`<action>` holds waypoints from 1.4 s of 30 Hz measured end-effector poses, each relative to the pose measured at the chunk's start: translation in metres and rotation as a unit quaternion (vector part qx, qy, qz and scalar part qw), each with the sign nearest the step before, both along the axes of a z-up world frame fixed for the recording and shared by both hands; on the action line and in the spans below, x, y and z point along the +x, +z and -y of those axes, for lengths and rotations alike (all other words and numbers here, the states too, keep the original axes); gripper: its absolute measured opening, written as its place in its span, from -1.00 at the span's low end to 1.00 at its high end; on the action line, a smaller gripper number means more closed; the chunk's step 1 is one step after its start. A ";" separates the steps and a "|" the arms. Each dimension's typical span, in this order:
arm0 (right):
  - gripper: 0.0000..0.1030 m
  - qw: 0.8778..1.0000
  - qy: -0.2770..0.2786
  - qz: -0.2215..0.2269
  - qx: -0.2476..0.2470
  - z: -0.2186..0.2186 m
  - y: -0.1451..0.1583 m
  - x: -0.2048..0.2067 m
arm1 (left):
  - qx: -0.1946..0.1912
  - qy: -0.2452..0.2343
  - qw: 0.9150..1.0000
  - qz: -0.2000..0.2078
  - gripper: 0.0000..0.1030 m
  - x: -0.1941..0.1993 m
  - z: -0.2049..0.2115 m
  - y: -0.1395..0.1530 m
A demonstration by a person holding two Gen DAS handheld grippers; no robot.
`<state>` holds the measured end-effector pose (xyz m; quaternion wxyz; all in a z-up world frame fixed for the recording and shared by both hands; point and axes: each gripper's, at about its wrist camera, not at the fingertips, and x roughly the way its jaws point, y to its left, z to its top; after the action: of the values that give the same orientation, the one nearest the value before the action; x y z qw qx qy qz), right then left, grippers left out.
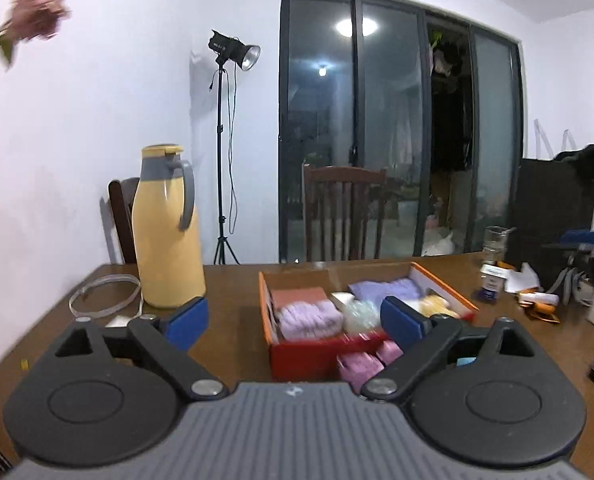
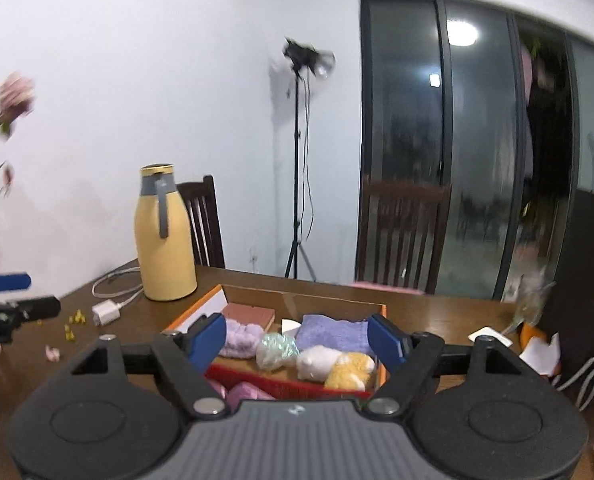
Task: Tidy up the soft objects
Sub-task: 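Withdraw both grippers from the box back toward the pile, then grasp the small snack packet with the left gripper while the right gripper grasps the white round foam puck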
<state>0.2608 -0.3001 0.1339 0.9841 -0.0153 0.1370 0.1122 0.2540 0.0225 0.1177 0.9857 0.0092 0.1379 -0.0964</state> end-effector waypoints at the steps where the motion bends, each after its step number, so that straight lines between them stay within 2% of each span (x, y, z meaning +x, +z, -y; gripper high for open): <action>1: 0.64 1.000 0.001 0.008 0.001 -0.002 -0.011 -0.016 | -0.004 -0.001 1.000 0.002 0.84 -0.014 -0.001 -0.008; 6: 0.69 0.999 0.015 0.020 0.034 -0.011 -0.063 -0.091 | -0.008 -0.009 1.000 0.014 0.94 -0.086 -0.001 -0.044; 9: 0.76 0.998 0.015 0.017 0.057 -0.011 -0.086 -0.133 | -0.017 -0.019 1.000 0.006 0.97 -0.116 -0.003 -0.058; 12: 0.80 0.997 0.022 -0.004 0.079 -0.009 -0.106 -0.161 | -0.016 -0.033 0.999 0.000 0.98 -0.133 -0.003 -0.065; 16: 0.80 0.998 0.025 -0.004 0.062 -0.007 -0.114 -0.175 | -0.008 -0.045 0.999 -0.005 0.99 -0.131 0.006 -0.070; 20: 0.80 0.998 0.001 0.003 0.068 -0.005 -0.114 -0.165 | -0.010 -0.048 0.998 -0.027 0.99 -0.123 0.014 -0.084; 26: 0.78 0.995 -0.030 -0.039 0.084 0.009 -0.134 -0.131 | -0.004 -0.050 0.997 -0.057 0.99 -0.094 0.022 -0.099; 30: 0.77 0.991 -0.050 -0.071 0.098 0.020 -0.145 -0.098 | 0.000 -0.051 0.996 -0.075 0.99 -0.061 0.034 -0.106; 33: 0.73 0.991 -0.050 -0.079 0.098 0.024 -0.146 -0.076 | 0.000 -0.052 0.995 -0.091 0.97 -0.028 0.045 -0.112; 36: 0.61 0.992 -0.032 -0.081 0.088 0.024 -0.144 -0.051 | -0.009 -0.053 0.992 -0.115 0.82 0.011 0.055 -0.120; 39: 0.60 0.994 -0.035 -0.076 0.070 0.022 -0.141 -0.018 | -0.019 -0.048 0.990 -0.134 0.64 0.048 0.064 -0.127; 42: 0.60 0.994 -0.041 -0.084 0.064 0.025 -0.140 0.020 | -0.012 -0.039 0.989 -0.142 0.49 0.078 0.072 -0.135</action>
<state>0.2809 -0.3248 -0.0059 0.9718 0.0628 0.2123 0.0815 0.3318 -0.0500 -0.0173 0.9517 -0.0111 0.2745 -0.1369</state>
